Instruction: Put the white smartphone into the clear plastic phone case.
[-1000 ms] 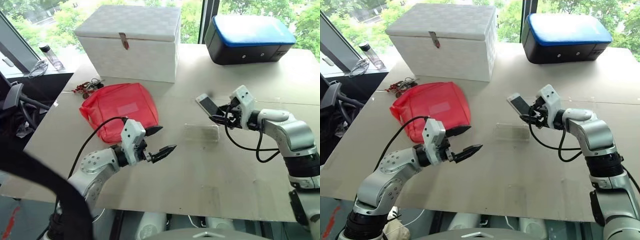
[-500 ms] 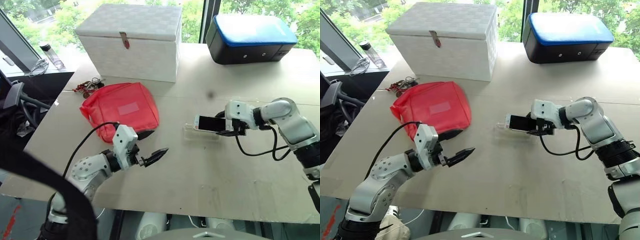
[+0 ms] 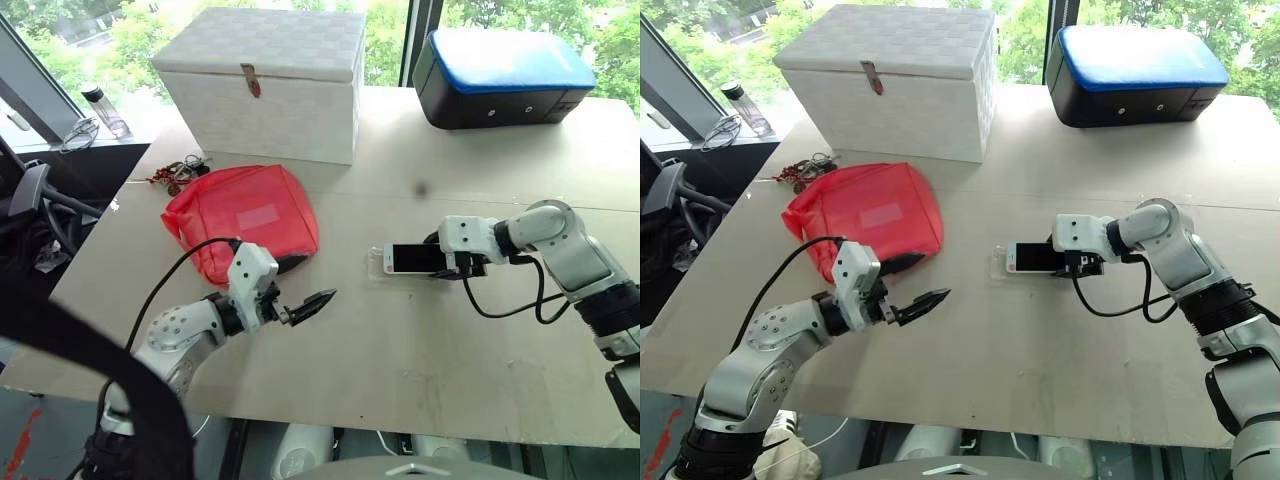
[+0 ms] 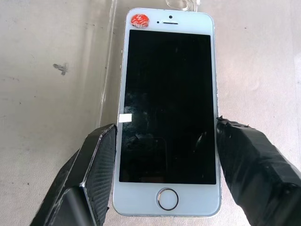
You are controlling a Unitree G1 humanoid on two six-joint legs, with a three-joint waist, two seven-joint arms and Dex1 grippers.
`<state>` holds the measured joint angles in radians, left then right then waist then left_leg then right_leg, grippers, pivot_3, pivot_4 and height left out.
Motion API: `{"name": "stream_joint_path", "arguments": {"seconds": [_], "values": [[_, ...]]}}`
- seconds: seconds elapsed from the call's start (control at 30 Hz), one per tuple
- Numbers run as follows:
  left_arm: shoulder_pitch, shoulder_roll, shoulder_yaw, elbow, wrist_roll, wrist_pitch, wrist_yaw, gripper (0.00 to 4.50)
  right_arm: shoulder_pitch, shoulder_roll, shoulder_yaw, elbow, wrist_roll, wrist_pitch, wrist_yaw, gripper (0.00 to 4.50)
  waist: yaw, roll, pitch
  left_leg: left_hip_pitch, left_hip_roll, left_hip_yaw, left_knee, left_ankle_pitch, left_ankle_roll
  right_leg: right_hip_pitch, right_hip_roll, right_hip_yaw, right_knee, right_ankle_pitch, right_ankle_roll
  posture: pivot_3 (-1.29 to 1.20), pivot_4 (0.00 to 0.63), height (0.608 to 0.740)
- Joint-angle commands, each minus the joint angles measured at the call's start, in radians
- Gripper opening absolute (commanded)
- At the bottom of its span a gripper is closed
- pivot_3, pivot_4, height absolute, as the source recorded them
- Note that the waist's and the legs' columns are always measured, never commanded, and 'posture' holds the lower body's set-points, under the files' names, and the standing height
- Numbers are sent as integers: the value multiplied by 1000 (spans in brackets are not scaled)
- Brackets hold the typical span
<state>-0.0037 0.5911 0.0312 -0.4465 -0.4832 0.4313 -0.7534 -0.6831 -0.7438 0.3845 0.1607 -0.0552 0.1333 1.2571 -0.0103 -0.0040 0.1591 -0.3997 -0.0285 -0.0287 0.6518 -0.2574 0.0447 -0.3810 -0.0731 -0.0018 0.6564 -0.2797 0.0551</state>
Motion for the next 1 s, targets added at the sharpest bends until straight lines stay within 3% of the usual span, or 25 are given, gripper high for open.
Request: {"name": "stream_joint_path", "arguments": {"seconds": [0.03, 0.43, 1.0], "values": [[-2, 16, 16, -63, -20, 9, -4, 4500, 0, -2, 0, -61, 15, 23, 47, 2779, -1, 0, 0, 0, 0, 0, 0, 0, -1, 0, 0, 0, 0, 0, 0, 0, 150, 740], [56, 96, 100, -25, -69, -85, -175, 4500, -22, 8, 32, -85, -21, 95, 99, 2779, -1, 0, 0, 0, 0, 0, -1, 1, -2, 0, 0, 0, 0, 0, 0, 0, 150, 740], [77, 80, 84, 21, -39, -150, -205, 4500, -36, 7, 121, -136, -120, 220, 132, 2779, -1, 0, 0, 0, 0, 0, -1, -1, 1, 0, 0, 0, -1, 0, 0, 0, 150, 740]]}}
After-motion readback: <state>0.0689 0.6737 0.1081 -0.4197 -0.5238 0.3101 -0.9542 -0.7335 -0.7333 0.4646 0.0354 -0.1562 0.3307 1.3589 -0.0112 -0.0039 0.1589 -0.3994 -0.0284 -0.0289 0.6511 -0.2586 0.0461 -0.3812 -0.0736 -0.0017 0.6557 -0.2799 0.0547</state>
